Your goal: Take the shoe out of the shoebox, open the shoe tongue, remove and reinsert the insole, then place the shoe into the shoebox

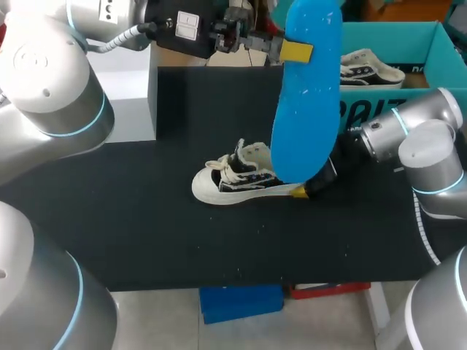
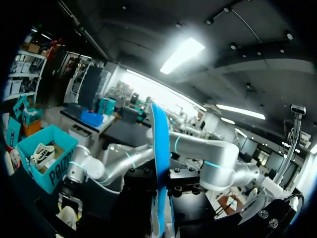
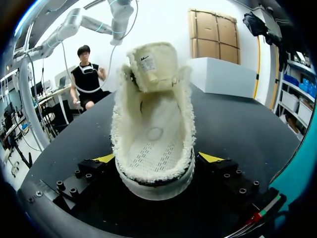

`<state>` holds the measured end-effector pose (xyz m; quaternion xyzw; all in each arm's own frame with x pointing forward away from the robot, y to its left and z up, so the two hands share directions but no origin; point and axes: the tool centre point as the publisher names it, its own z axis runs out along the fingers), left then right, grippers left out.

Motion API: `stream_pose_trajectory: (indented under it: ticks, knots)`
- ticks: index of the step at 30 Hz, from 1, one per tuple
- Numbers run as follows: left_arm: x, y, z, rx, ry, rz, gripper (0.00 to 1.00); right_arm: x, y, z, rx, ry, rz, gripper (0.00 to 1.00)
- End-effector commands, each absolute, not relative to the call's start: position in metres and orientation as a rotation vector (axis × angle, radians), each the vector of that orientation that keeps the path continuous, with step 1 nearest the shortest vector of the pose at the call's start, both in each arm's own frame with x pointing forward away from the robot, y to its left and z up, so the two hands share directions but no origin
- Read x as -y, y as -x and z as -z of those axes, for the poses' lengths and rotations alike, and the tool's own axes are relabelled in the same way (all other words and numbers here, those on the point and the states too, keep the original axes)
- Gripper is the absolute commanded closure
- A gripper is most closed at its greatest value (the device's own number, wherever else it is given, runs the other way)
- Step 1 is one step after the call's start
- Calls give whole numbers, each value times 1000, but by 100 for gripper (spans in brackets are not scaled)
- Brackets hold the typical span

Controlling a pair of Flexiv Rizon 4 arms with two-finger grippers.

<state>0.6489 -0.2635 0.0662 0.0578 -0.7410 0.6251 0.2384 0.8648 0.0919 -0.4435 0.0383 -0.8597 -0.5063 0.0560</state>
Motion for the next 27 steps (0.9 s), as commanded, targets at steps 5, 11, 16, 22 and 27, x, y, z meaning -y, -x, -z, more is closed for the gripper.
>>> stream_pose_trajectory:
  ticks: [5, 11, 16, 22, 27]
  knots:
    - [264, -648, -65, 2030, -162, -1717, 100, -80, -864, 421, 2670, -68, 1315, 0]
    - [264, -648, -65, 2030, -162, -1717, 100, -75, -860, 411, 2750, 91, 1093, 0]
    - [264, -648, -65, 2030, -162, -1717, 100, -76, -853, 411, 2853, 83, 922, 0]
    - [264, -648, -65, 2030, -162, -1717, 100, -80, -849, 408, 2928, -14, 794, 0]
    - [264, -648, -65, 2030, -162, -1717, 100, -83, -854, 402, 2942, -47, 732, 0]
